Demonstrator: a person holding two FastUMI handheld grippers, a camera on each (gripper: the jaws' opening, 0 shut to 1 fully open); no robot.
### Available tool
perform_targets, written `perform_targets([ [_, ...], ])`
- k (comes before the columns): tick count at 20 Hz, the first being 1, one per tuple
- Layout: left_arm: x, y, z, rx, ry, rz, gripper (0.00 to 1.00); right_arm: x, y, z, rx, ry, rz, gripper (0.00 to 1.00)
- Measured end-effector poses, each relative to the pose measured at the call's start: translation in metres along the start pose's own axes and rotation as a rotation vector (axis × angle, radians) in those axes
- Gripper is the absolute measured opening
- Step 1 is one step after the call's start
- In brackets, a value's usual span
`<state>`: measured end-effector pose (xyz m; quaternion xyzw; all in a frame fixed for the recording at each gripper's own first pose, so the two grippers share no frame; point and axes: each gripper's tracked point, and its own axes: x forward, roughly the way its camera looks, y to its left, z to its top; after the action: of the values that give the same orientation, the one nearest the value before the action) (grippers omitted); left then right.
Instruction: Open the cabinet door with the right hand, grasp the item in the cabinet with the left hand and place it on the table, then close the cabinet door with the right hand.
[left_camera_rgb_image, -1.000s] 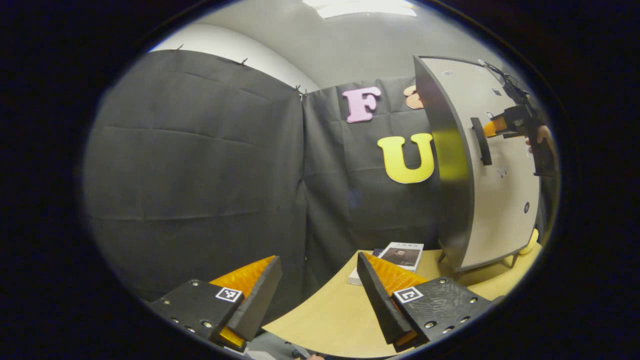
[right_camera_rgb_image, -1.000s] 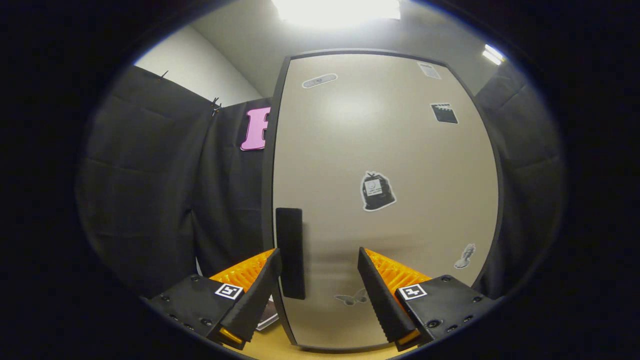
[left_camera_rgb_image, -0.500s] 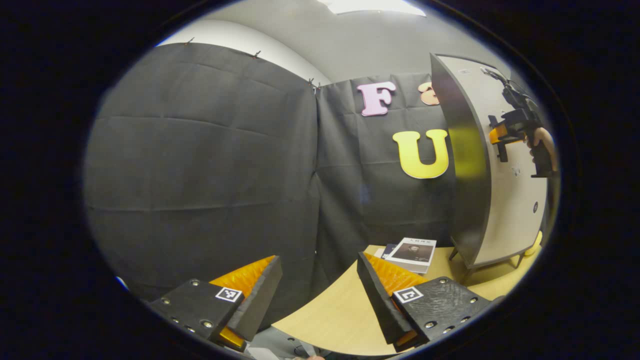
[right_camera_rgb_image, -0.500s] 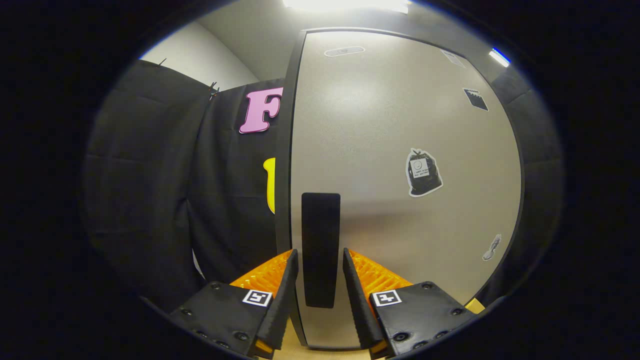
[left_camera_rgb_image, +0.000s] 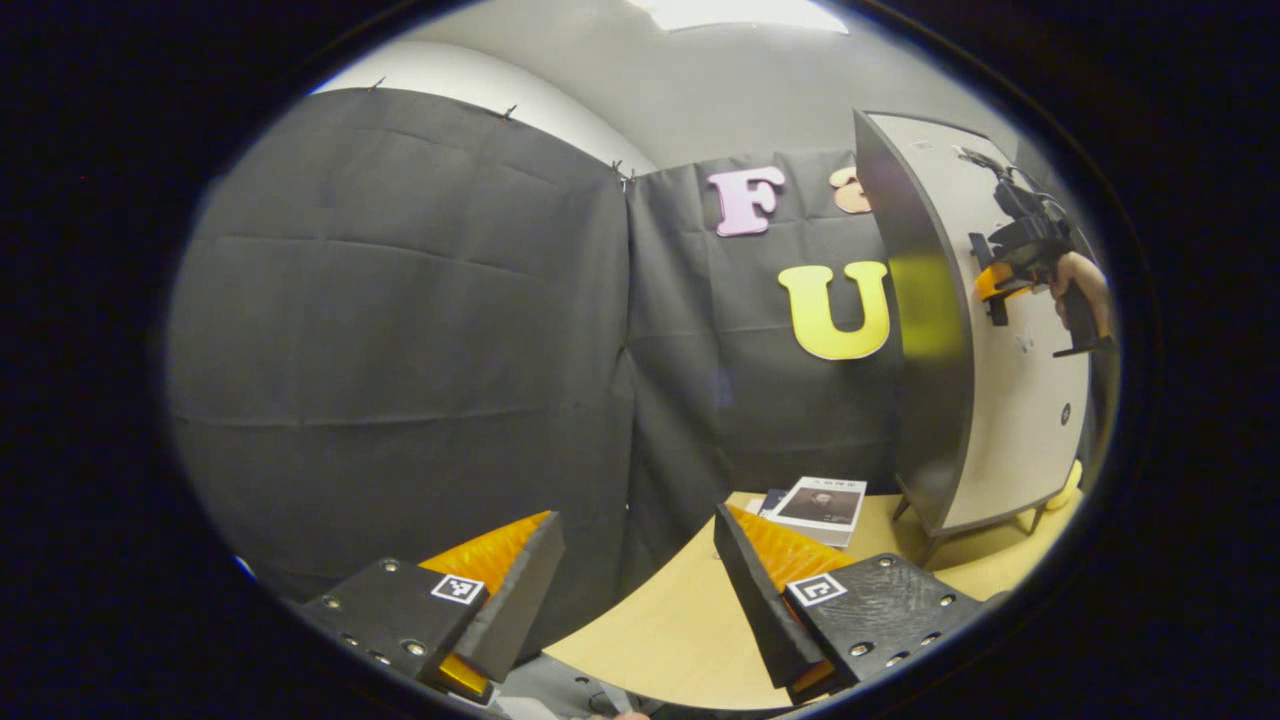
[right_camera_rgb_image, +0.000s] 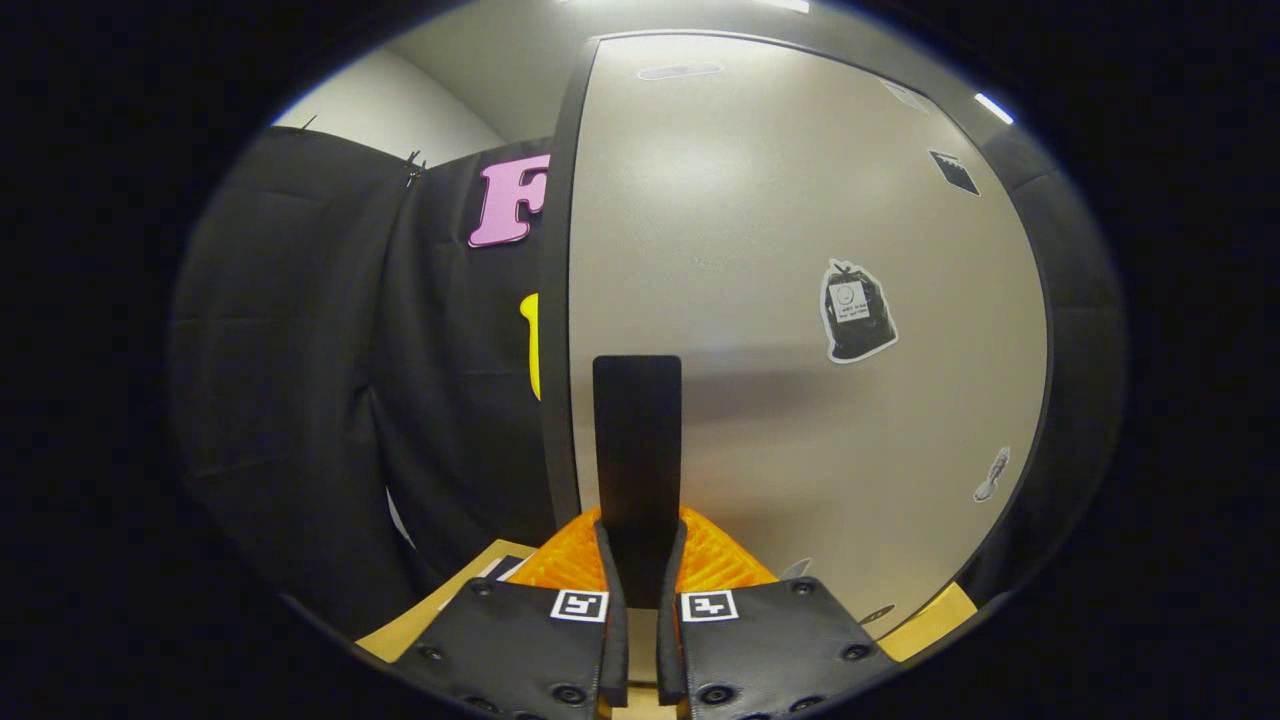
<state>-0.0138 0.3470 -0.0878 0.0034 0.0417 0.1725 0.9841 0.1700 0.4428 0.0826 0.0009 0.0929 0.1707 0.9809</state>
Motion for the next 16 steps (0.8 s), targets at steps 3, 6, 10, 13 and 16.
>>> perform_targets([
  [3, -0.001, -0.005, 0.006, 0.002, -0.013, -0.016, 0.92, -0.014, 0.002, -0.002, 0.002, 0.011, 0.042, 0.13],
  [6, -0.006, -0.016, 0.017, 0.006, -0.026, -0.039, 0.92, -0.029, 0.001, -0.004, 0.005, 0.021, 0.088, 0.13],
  [10, -0.007, -0.048, 0.026, 0.005, -0.041, -0.091, 0.92, -0.054, 0.002, -0.002, 0.013, 0.032, 0.149, 0.12],
  [13, -0.014, -0.073, 0.032, 0.007, -0.054, -0.128, 0.92, -0.075, 0.002, 0.000, 0.014, 0.043, 0.197, 0.10],
  [16, -0.024, -0.098, 0.040, 0.012, -0.059, -0.164, 0.92, -0.085, -0.003, -0.003, 0.013, 0.054, 0.255, 0.13],
])
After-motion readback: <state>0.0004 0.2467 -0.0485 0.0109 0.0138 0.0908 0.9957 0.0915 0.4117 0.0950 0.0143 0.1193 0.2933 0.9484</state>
